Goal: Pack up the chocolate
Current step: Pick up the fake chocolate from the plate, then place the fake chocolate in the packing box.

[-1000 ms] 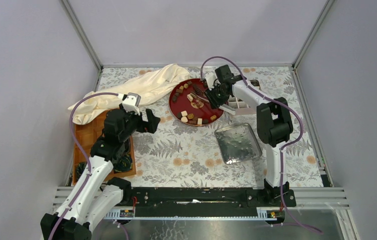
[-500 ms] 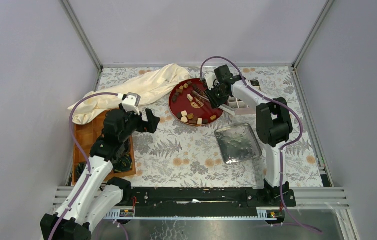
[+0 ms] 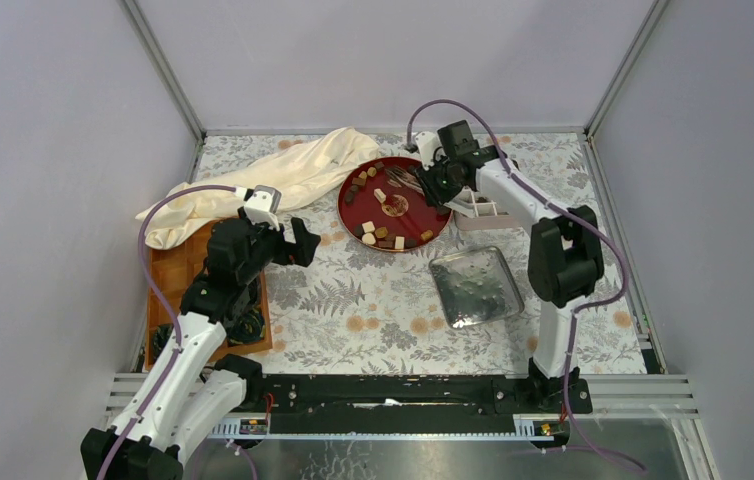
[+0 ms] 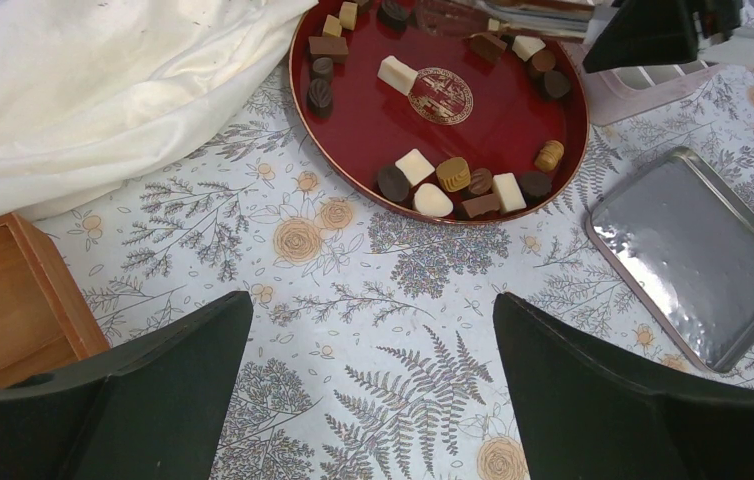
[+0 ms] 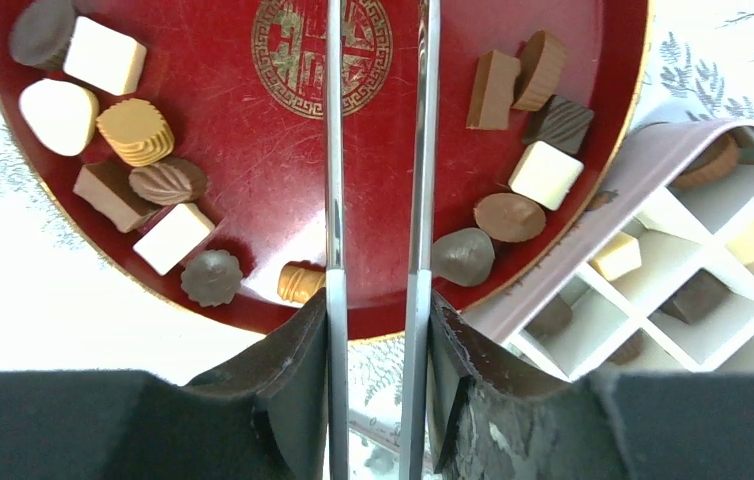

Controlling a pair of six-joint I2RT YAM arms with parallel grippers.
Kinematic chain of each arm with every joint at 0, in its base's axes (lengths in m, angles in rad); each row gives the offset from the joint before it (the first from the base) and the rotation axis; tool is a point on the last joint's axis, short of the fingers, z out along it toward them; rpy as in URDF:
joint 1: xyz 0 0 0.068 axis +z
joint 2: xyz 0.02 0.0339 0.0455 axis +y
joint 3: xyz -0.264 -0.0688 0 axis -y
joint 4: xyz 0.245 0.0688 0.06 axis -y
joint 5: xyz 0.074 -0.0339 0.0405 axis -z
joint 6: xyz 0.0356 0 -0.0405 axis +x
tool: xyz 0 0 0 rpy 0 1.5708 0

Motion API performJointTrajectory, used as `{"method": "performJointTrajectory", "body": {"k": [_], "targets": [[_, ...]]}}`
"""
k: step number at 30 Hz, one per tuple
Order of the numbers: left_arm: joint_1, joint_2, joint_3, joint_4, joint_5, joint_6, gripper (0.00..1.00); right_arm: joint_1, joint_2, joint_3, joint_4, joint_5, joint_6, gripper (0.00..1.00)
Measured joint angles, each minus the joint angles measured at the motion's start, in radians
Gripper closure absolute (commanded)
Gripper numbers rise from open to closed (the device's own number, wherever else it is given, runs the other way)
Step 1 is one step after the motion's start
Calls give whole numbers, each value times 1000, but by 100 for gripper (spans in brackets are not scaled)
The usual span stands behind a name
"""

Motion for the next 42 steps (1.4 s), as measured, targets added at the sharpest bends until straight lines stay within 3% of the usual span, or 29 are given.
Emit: {"method": "performJointTrajectory", "body": {"k": [17, 36, 42], "targets": [[0, -5, 0, 0, 0, 0, 1, -195, -220, -113, -2, -183, -3, 88], [0, -18, 0, 0, 19, 0, 1, -470, -629, -488, -32, -207, -64, 89], [0, -23, 0, 0, 25, 0, 1, -570, -681, -535, -31, -200, -67, 89]]}}
